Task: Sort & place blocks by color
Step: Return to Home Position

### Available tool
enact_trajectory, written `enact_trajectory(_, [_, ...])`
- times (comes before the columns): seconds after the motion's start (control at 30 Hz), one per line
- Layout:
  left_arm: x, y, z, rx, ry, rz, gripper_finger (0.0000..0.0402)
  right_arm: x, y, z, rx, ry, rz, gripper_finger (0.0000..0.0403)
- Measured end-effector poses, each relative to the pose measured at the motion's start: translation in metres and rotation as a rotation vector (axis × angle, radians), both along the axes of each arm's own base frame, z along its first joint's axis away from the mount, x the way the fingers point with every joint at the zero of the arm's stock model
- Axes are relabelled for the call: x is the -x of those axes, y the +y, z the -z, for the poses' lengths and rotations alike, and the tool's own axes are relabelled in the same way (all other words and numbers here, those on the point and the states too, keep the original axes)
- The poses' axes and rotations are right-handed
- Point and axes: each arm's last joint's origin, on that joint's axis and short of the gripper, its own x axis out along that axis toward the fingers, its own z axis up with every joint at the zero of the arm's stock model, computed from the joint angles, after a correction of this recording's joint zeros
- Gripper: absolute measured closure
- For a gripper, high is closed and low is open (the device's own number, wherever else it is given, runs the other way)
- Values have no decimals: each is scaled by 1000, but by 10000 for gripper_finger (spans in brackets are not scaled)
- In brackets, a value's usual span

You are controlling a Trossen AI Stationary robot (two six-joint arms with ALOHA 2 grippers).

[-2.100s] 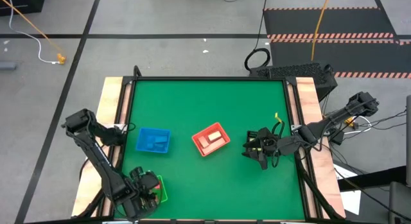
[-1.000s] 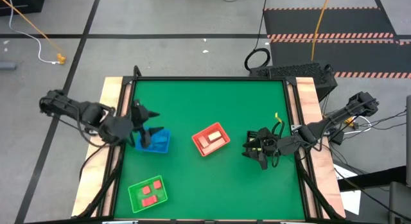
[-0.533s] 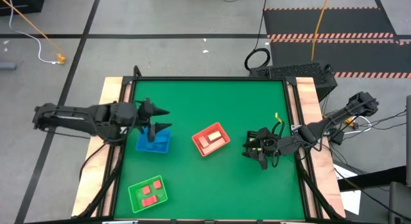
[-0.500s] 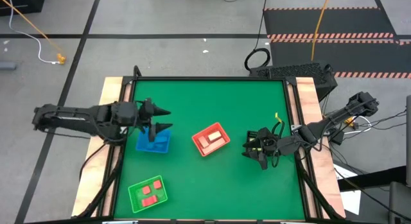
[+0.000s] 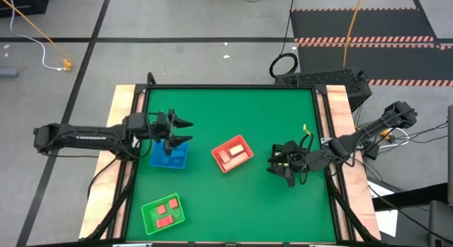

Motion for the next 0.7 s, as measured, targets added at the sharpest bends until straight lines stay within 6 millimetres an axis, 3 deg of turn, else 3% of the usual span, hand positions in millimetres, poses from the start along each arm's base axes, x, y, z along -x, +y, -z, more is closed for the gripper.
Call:
enact_trajectory(0.27, [10,0,26,16,-49,11,120,0,0,0,0,0,0,192])
enact_trajectory(0.7, [20,-2,59,86,38,6,115,0,0,0,0,0,0,192])
